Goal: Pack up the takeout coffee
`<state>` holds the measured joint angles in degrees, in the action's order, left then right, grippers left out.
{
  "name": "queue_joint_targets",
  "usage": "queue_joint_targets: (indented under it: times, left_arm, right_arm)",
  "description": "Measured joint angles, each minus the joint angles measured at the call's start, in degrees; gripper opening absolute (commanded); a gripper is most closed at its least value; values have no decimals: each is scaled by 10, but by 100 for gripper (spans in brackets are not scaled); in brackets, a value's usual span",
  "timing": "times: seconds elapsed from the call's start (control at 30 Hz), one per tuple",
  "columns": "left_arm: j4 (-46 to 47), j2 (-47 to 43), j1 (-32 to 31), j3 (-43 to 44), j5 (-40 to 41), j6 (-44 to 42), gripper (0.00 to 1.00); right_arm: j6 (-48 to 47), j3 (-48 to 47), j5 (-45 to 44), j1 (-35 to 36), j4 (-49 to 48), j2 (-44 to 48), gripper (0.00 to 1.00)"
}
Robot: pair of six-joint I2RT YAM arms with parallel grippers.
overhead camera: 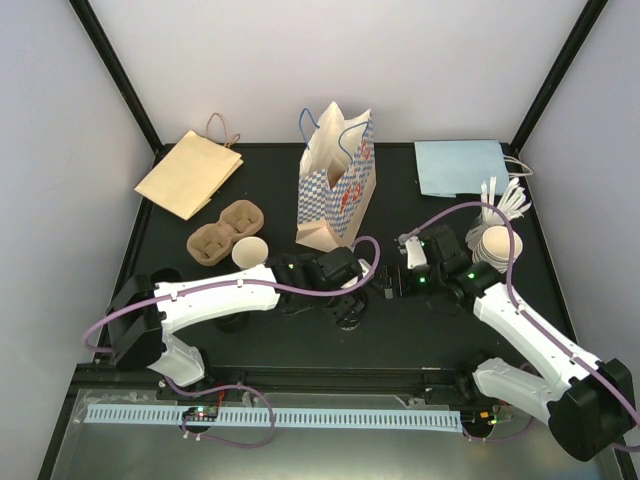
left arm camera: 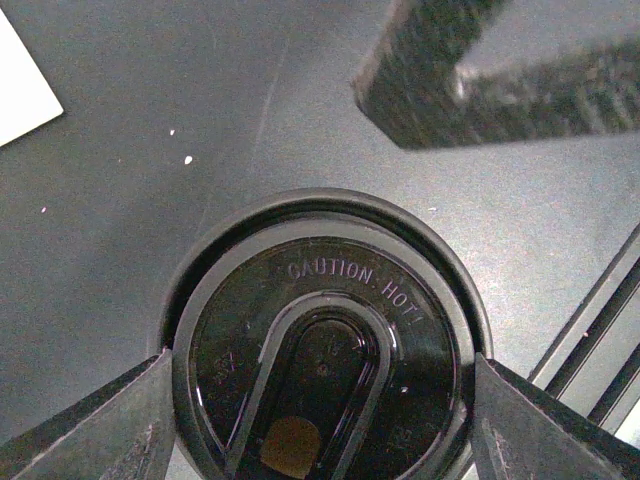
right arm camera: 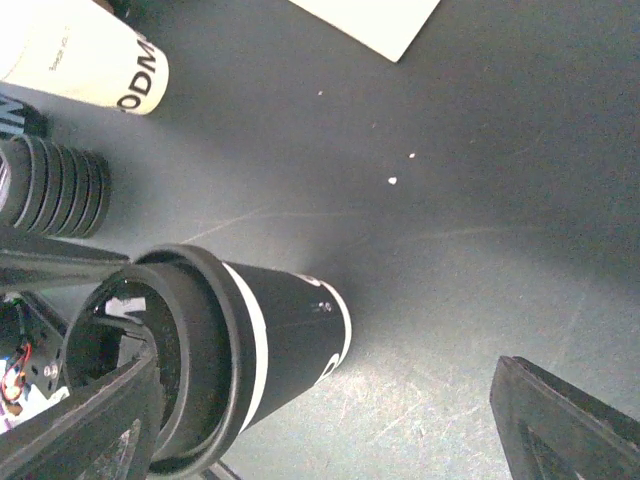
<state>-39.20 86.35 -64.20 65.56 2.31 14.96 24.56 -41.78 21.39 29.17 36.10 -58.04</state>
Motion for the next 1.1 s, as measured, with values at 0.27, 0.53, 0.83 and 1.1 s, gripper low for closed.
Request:
queue_joint_targets:
  times: [0.27, 0.53, 0.83, 1.1]
  left_arm:
    - [-1, 8, 0, 8, 1, 16, 71]
    - [-1, 8, 0, 8, 5, 45, 70]
    - [-1, 8, 0, 8, 13, 85, 70]
    - [-2, 8, -3, 9, 27, 138, 69]
  right_arm:
    - [18, 73, 65, 0, -33, 35, 88]
    - [64, 134, 108, 0, -84, 61, 86]
    - [104, 176, 134, 2, -132, 98, 86]
    - [168, 236, 143, 30, -202, 134, 83]
